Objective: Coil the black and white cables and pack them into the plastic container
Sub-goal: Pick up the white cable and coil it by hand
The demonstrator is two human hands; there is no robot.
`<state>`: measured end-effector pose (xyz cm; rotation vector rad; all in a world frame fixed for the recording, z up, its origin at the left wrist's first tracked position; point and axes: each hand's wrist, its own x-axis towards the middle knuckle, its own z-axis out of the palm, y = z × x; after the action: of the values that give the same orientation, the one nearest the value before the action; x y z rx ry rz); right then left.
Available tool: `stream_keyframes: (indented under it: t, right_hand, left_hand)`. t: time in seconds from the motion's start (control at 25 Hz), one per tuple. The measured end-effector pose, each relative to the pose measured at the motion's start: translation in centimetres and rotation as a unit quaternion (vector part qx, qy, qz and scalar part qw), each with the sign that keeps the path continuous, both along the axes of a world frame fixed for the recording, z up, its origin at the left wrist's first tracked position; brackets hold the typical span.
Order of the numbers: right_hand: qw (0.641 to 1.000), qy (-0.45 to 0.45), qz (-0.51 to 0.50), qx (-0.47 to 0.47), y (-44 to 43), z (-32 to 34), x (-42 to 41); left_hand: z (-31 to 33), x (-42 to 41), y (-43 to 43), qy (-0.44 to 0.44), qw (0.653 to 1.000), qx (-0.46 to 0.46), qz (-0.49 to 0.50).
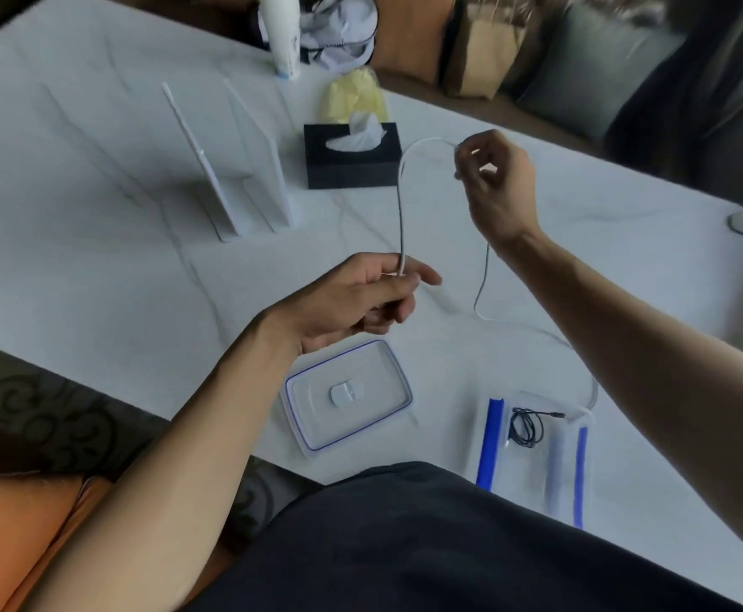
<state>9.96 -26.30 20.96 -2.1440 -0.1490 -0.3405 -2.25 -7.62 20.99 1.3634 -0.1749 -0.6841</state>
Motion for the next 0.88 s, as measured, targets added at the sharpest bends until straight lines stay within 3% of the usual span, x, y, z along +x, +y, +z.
stream_keyframes:
  t: [0.12, 0.24, 0.32, 0.44, 0.56, 0.72, 0.88]
  right_hand:
    - [1.0, 0.011, 0.011, -0.027, -3.0, 1.9, -1.4]
    - [0.993, 0.053, 0.096, -0.039, -5.0, 4.0, -4.9]
    - [0.981, 0.085, 0.164, -0.054, -6.6, 4.9, -8.2]
    - [0.961, 0.035, 0.229, -0.149, -9.0, 4.0, -10.4]
    - [0.962, 0.071, 0.23, -0.131, -11.6, 3.9, -11.8]
    - [0.968, 0.038, 0.209, -0.131, -14.5, 6.5, -13.6]
    - [0.964, -0.051, 0.197, -0.168, -16.5, 10.6, -14.0]
  left_hand:
    - [3.7, -0.7, -4.0, -0.045, 0.997, -0.025, -0.061]
    - [6.6, -0.7, -7.8, -0.1, 0.991, -0.064, -0.061]
    - [7.9, -0.3, -10.1, -0.141, 0.986, -0.087, -0.024]
    - [9.0, 0.9, -12.1, -0.205, 0.972, -0.081, 0.079]
    - [9.4, 2.1, -12.5, -0.245, 0.955, -0.051, 0.161]
    - [9.9, 2.8, -12.2, -0.201, 0.964, -0.035, 0.17]
    - [10.8, 3.1, -11.4, -0.135, 0.99, -0.005, 0.039]
